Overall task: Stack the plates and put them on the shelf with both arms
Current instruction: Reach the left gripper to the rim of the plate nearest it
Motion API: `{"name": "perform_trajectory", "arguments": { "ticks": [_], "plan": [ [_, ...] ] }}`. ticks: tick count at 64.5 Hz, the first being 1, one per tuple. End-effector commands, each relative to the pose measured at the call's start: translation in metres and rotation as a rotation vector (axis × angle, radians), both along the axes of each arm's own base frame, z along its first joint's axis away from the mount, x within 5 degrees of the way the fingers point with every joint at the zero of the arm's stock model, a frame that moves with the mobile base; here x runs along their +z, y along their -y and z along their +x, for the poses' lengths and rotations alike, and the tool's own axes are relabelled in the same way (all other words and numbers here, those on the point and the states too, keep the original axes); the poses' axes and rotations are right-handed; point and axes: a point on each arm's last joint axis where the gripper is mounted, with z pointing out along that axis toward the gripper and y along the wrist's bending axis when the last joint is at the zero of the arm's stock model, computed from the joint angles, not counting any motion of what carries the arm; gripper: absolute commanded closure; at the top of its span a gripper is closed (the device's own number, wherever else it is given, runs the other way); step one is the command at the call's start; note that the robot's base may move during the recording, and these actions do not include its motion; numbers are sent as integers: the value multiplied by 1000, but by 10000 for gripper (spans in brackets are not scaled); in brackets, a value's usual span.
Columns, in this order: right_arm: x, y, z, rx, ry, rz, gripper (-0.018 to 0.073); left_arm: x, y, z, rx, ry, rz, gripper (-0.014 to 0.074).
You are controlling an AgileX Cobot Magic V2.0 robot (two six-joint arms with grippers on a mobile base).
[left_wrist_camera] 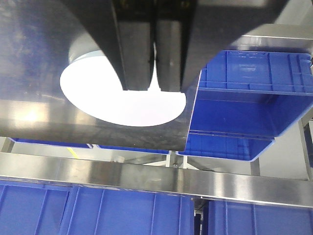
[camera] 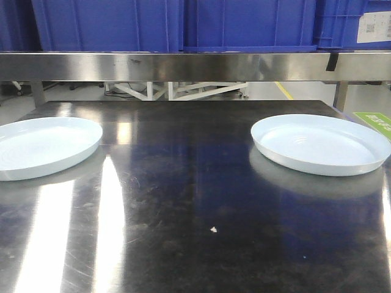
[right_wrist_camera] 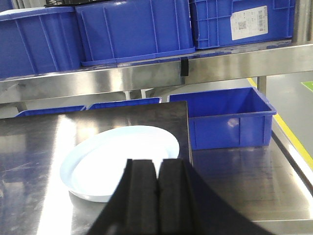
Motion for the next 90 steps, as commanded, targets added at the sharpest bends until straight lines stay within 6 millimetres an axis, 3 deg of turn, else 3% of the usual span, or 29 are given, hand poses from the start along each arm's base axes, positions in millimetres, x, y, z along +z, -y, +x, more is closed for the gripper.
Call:
{"name": "perform_trajectory", "arguments": {
  "ticks": [1,46,55,63,70,75,81,90],
  "plan": [
    [15,1,-3,-12,129,-8,511,2,0,0,-6,79,-17,506],
    [15,1,-3,-12,129,-8,511,18,-1,-2,3,257,-68,506],
    [15,1,-3,-12,129,-8,511,47,-3,-8,12,408,-95,506],
    [15,1,-3,-12,129,-8,511,106,-1,-8,10,330,67,506],
    [15,1,-3,-12,129,-8,511,150,0,12,16,146,128,506],
    [15,1,-3,-12,129,-8,511,174,1,39,16,-19,142,506],
    [15,1,-3,-12,129,-8,511,186,4,75,11,-203,168,506],
    [15,1,-3,-12,129,-8,511,183,8,130,2,-465,200,447]
  ]
}}
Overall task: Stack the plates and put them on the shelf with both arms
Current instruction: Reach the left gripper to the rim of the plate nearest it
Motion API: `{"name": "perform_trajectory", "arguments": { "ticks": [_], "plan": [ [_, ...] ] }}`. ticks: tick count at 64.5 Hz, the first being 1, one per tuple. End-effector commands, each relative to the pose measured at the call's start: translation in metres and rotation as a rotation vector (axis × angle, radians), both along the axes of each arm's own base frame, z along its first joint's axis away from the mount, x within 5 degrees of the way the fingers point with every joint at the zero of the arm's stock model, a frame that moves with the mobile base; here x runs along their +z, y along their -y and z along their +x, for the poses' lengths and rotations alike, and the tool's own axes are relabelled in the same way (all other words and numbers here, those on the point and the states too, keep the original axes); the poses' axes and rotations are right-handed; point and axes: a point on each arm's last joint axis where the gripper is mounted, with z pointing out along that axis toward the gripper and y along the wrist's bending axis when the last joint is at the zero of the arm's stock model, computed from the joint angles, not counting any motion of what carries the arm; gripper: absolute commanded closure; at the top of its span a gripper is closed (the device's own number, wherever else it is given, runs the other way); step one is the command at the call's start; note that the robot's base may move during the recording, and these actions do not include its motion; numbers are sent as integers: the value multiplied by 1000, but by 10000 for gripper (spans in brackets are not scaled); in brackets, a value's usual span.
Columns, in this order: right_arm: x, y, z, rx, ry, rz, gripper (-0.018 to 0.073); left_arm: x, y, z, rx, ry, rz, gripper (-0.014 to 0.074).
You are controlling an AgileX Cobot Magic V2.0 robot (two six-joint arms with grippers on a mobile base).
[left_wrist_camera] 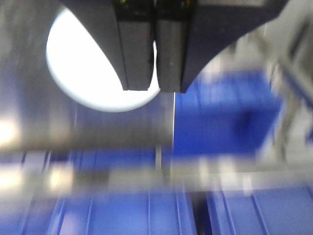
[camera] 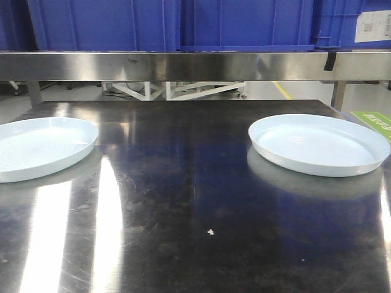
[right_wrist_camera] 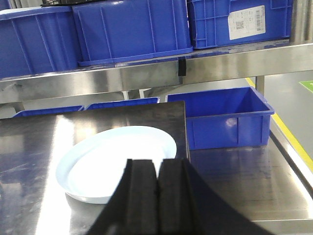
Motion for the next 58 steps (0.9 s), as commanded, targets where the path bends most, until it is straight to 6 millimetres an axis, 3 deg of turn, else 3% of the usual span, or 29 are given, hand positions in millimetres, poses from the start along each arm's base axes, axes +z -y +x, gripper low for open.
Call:
{"name": "perform_trajectory", "arguments": {
  "ticks": [1,11,21,28,37,43,58],
  "plan": [
    [15,1,-3,-12,129,-8,511,10,3,30,-6,-50,15,435],
    [15,1,-3,-12,129,-8,511,-14,5,90,16,-279,16,260],
    [15,1,-3,-12,129,-8,511,-63,-18,146,112,-514,-111,133],
    [15,1,-3,-12,129,-8,511,-105,-37,177,126,-668,-198,116],
    [15,1,-3,-12,129,-8,511,-142,-43,201,96,-840,-238,117],
    [15,1,-3,-12,129,-8,511,-149,-42,211,83,-859,-230,118],
    [15,1,-3,-12,129,-8,511,-124,-43,220,76,-778,-224,118]
  ]
}}
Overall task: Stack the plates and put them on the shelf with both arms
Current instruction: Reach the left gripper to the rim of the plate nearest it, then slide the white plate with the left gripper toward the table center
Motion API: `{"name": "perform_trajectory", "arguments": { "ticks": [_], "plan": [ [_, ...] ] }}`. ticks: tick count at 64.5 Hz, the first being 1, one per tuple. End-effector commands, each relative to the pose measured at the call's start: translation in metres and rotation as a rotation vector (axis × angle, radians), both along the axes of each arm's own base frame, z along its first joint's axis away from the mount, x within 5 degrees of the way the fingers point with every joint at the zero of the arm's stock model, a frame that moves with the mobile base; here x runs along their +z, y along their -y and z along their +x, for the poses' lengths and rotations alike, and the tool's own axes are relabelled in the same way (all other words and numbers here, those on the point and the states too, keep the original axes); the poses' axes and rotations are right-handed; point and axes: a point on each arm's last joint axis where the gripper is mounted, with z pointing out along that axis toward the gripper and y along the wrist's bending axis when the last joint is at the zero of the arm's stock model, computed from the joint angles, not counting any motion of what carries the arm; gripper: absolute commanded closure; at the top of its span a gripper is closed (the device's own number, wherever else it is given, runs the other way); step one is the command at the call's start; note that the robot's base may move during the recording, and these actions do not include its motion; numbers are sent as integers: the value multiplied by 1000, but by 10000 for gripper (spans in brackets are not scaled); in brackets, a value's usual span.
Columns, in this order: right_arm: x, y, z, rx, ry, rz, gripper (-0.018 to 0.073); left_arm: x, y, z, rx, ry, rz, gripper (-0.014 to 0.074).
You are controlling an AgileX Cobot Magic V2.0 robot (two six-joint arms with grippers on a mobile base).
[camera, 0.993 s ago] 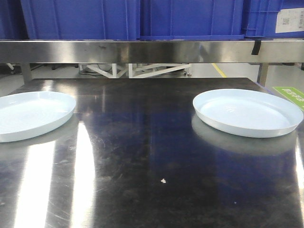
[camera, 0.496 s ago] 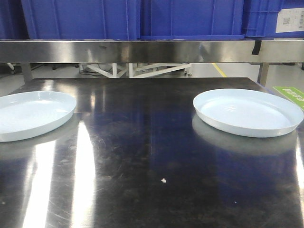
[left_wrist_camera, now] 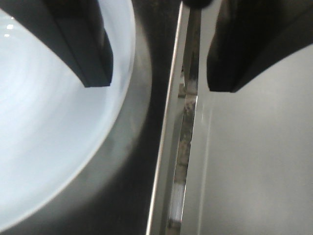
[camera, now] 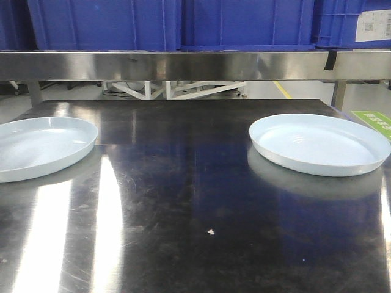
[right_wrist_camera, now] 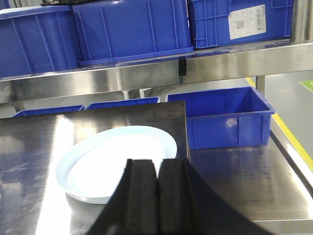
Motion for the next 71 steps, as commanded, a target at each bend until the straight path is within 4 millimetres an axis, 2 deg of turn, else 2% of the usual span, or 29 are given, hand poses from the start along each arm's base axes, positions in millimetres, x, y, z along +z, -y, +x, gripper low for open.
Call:
{"name": "perform_trajectory", "arguments": {
  "ticks": [1,12,27,38,48,52,57,64,71],
  "plan": [
    [15,1,-3,-12,129,-8,511,36,2,0,-1,99,-2,118],
    [15,1,-3,-12,129,-8,511,36,6,1,-11,101,-2,131],
    [15,1,-3,-12,129,-8,511,28,23,3,-57,78,-5,172],
    [15,1,-3,-12,129,-8,511,14,24,4,-71,12,-4,174],
    [15,1,-3,-12,129,-8,511,14,24,3,-73,2,-5,180],
    [15,1,-3,-12,129,-8,511,14,24,3,-73,0,-6,213],
    [15,1,-3,-12,129,-8,511,14,24,2,-74,-5,-7,311],
    [15,1,-3,-12,129,-8,511,14,24,2,-76,-13,-8,522],
    [15,1,-3,-12,129,-8,511,19,24,2,-77,0,-6,507]
  ]
}}
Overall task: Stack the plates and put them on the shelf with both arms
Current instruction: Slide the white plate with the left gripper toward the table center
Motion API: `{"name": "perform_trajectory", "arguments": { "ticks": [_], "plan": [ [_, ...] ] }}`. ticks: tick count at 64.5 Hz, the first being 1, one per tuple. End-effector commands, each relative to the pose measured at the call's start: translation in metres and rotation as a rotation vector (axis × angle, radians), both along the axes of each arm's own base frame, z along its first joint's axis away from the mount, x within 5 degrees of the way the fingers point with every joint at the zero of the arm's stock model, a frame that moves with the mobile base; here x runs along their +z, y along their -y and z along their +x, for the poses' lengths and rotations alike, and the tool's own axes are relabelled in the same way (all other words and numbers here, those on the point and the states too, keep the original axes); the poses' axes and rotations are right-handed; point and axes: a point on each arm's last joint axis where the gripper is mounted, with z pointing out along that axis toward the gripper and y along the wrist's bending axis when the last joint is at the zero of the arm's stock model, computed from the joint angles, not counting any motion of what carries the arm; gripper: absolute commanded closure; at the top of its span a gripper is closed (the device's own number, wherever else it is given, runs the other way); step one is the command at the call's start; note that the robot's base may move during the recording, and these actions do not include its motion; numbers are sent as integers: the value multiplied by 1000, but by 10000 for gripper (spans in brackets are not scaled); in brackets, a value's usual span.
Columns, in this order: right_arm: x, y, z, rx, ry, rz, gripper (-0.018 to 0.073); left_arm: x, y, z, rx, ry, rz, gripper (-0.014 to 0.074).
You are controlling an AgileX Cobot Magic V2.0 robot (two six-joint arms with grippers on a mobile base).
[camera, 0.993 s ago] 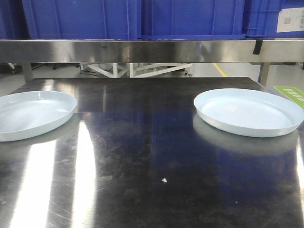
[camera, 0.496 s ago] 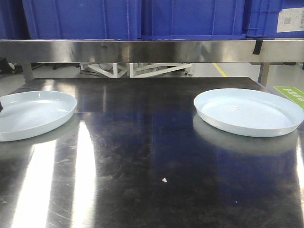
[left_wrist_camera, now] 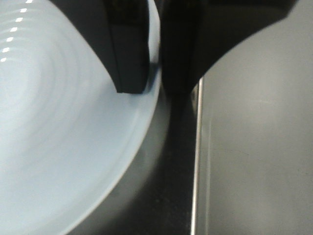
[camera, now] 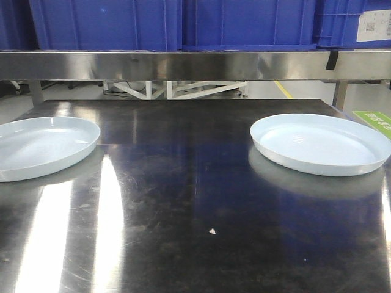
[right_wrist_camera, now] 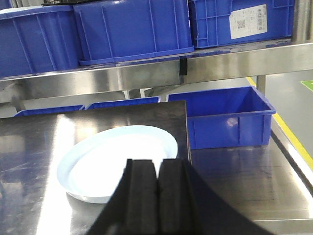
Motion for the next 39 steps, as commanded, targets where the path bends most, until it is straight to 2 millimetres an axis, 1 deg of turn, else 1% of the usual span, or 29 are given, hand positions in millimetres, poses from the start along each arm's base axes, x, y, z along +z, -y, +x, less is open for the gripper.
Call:
{"name": "perform_trajectory", "arguments": {
  "ticks": [1,6,16,22,32,39],
  "plan": [
    [15,1,-3,-12,129,-8,511,28,3,0,-2,71,-11,506],
    [15,1,-3,-12,129,-8,511,35,2,1,-6,88,-4,506],
    [15,1,-3,-12,129,-8,511,64,2,1,-10,166,3,506],
    [15,1,-3,-12,129,-8,511,82,8,-3,-23,199,-8,506],
    [15,1,-3,-12,129,-8,511,106,35,-11,-88,258,-54,506],
    [15,1,-3,-12,129,-8,511,114,70,-19,-172,257,-126,506]
  ]
}}
